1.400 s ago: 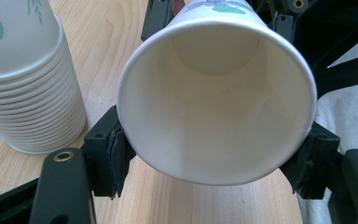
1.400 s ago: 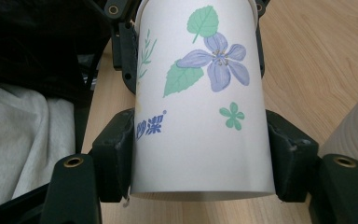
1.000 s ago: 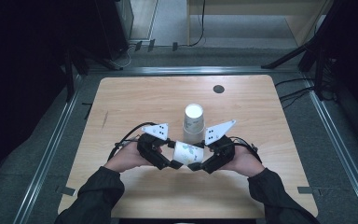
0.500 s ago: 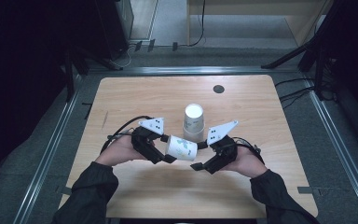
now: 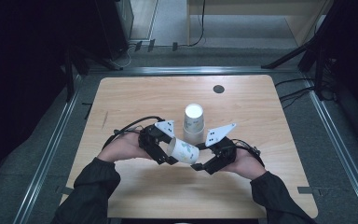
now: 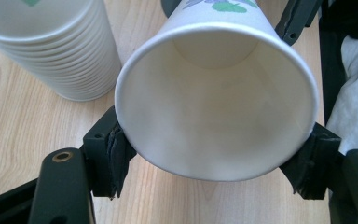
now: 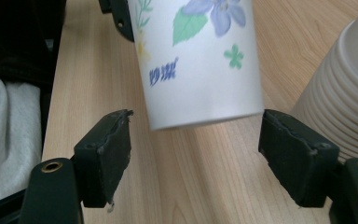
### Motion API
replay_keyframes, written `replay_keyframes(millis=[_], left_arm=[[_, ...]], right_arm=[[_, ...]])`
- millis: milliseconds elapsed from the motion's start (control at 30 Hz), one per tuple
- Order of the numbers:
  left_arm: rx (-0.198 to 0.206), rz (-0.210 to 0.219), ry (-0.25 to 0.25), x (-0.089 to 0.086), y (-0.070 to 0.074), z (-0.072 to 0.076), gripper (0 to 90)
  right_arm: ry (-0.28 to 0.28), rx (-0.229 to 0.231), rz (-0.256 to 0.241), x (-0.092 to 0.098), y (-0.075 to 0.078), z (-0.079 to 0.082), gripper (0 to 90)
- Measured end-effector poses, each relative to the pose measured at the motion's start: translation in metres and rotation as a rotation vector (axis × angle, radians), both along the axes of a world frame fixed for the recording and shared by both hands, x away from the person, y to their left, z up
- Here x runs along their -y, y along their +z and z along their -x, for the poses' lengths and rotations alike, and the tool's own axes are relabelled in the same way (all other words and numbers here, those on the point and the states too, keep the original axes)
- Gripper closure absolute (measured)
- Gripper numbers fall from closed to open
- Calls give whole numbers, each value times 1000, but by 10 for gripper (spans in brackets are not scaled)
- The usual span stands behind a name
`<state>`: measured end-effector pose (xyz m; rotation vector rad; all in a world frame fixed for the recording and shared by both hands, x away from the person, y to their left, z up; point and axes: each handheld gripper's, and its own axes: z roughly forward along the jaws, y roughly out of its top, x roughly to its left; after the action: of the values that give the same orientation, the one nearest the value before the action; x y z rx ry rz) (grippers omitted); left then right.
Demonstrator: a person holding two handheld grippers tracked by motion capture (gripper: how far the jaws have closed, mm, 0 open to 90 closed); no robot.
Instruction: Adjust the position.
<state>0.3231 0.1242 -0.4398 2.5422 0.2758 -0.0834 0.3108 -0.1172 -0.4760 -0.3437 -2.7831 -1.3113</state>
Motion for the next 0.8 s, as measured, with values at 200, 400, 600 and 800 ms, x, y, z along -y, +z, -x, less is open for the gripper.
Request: replay_keyframes(millis=[200,400,600,800], left_arm=[[-4,-69,-35,13,-6,2,276],[-3,-106,-53,25,-8,7,270],[-4,-107,-66,27,-10,8,267],[1,-48,-62,20,-10,6,191]], right_arm=[[0,6,8,-4,-2,1,260],[38,13,28,-14,-8,4,295],[61,22,54,-20,-11,7,340],[48,19,17,-13,-6,5,333]])
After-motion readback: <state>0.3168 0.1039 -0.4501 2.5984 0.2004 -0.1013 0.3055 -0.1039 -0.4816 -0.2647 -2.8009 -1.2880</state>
